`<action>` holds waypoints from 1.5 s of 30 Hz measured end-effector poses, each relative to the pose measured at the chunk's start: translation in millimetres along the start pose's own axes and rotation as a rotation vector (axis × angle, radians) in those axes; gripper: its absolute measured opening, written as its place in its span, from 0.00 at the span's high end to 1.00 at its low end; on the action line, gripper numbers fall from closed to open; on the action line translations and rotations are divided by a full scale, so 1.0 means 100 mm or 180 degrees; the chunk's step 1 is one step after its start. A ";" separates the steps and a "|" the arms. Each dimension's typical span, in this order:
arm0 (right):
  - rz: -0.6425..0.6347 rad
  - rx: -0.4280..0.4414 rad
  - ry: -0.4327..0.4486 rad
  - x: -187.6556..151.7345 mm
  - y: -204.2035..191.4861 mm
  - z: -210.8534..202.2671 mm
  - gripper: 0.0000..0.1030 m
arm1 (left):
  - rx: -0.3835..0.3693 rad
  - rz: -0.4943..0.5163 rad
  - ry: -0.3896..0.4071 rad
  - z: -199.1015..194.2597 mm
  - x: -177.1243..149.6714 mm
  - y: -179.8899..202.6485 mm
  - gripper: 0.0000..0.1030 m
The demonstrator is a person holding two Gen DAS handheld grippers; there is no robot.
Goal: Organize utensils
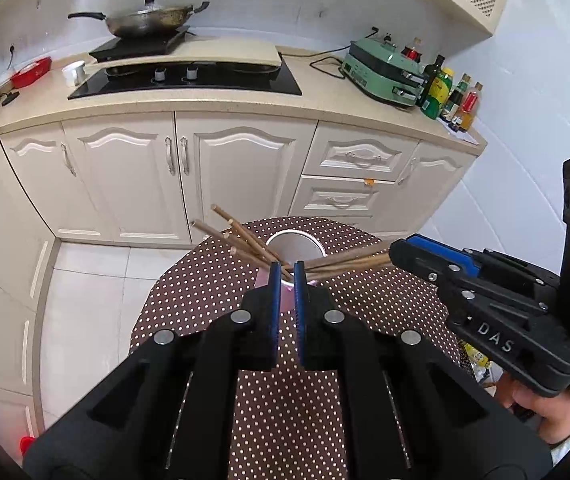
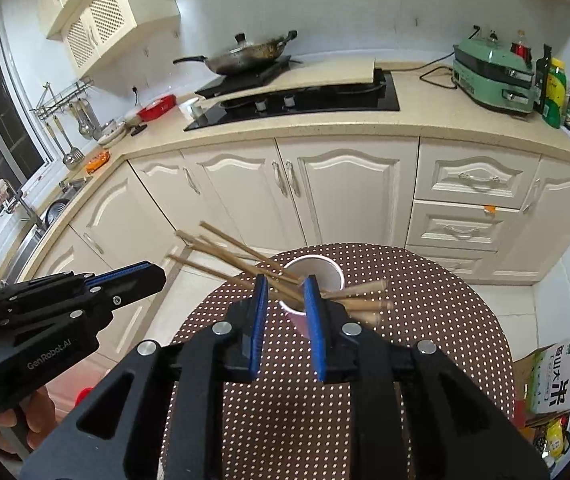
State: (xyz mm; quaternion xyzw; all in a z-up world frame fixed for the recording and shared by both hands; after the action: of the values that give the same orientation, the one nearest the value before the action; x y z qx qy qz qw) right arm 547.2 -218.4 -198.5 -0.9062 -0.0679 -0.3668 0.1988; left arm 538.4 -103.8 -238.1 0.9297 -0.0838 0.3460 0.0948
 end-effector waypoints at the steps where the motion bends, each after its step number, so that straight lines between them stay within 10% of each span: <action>1: -0.0006 -0.0007 0.0026 -0.02 -0.04 -0.06 0.83 | -0.0003 -0.0001 0.0015 -0.05 -0.02 0.00 0.93; 11: -0.0109 -0.0030 0.0275 -0.28 -0.54 -0.72 0.83 | 0.0055 0.0007 0.0258 -0.80 -0.34 -0.04 0.90; 13: -0.0136 -0.0032 0.0326 -0.37 -0.67 -0.87 0.82 | 0.0117 0.0010 0.0359 -1.00 -0.42 -0.07 0.41; 14: -0.0148 -0.0035 0.0356 -0.41 -0.72 -0.93 0.82 | 0.0152 0.0008 0.0472 -1.12 -0.44 -0.08 0.36; 29: -0.0238 -0.0061 0.0783 -1.04 -1.49 -1.88 0.71 | 0.0392 0.0142 0.0996 -2.45 -1.17 -0.12 0.27; 45: -0.0602 -0.0285 0.1249 -1.33 -2.15 -2.79 0.23 | 0.0695 0.0053 0.1437 -3.66 -1.58 -0.23 0.10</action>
State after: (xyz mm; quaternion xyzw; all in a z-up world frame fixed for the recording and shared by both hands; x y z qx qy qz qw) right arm 215.2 -133.8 -42.3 -0.8151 -0.0962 -0.5557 0.1325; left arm 195.7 19.0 -73.0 0.8328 -0.0303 0.5527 0.0073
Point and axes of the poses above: each gripper's, at about its wrist camera, not at the fingertips, and z roughly the way its jaws point, y to its right, x to its top, the point moved 8 cm from there along z, roughly the way its jaws point, and after that the axes turned 5 degrees about x, right-handed, at the moved point
